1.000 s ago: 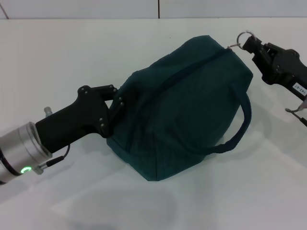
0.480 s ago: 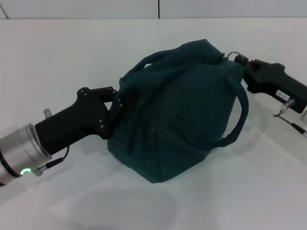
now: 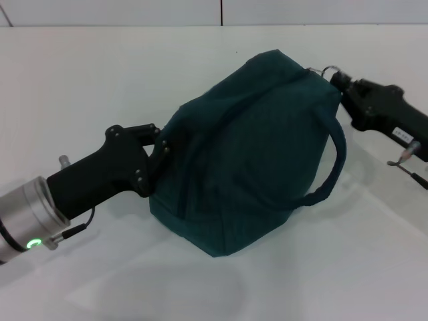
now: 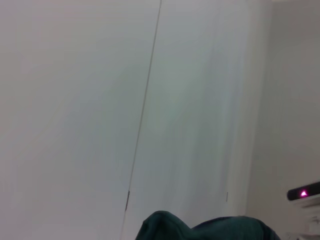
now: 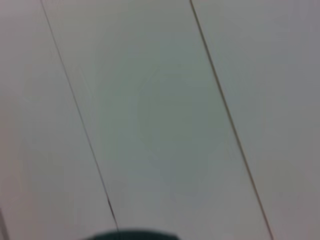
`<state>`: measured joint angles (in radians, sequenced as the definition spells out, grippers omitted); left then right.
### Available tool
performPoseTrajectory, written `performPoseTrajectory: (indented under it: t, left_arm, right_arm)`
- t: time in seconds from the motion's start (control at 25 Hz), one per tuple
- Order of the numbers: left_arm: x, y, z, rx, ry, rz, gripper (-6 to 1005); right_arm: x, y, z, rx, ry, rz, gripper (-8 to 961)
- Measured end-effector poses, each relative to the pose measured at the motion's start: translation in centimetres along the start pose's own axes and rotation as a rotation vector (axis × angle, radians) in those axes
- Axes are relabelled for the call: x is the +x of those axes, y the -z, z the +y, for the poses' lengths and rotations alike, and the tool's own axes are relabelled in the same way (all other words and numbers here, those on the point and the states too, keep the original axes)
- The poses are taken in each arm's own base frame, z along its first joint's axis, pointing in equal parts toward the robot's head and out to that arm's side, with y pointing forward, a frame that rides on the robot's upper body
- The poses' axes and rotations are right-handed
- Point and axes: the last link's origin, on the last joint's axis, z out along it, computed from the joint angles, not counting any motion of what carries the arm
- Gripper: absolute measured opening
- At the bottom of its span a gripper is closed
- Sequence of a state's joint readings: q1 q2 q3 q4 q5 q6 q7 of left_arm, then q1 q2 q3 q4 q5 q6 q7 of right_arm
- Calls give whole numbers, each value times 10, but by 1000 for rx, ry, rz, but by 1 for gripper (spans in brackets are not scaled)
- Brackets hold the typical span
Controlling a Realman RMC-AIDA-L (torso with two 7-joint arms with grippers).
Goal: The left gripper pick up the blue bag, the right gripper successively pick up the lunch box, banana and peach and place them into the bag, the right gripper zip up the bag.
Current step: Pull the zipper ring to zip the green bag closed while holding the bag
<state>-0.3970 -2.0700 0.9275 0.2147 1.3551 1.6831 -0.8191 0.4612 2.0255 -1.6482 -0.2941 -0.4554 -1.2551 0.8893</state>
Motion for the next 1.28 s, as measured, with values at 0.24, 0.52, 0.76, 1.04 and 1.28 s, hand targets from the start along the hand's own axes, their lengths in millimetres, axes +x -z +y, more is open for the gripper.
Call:
performPoseTrajectory:
  t: [0.24, 0.52, 0.76, 1.04, 1.28]
  left_arm:
    - [0, 5, -1, 21, 2, 6, 53]
    - [2, 4, -3, 31, -3, 14, 56]
    - [3, 4, -5, 32, -7, 15, 57]
    - [5, 4, -8, 51, -2, 26, 59]
    - [21, 9, -21, 79, 92, 71, 95]
  right_arm:
    - [-2, 7, -8, 51, 3, -21, 16]
    - [11, -3, -14, 89, 22, 87, 17]
    - [16, -8, -14, 90, 34, 130, 17]
    - [12, 2, -10, 67, 19, 82, 17]
    - [10, 4, -6, 39, 17, 57, 16]
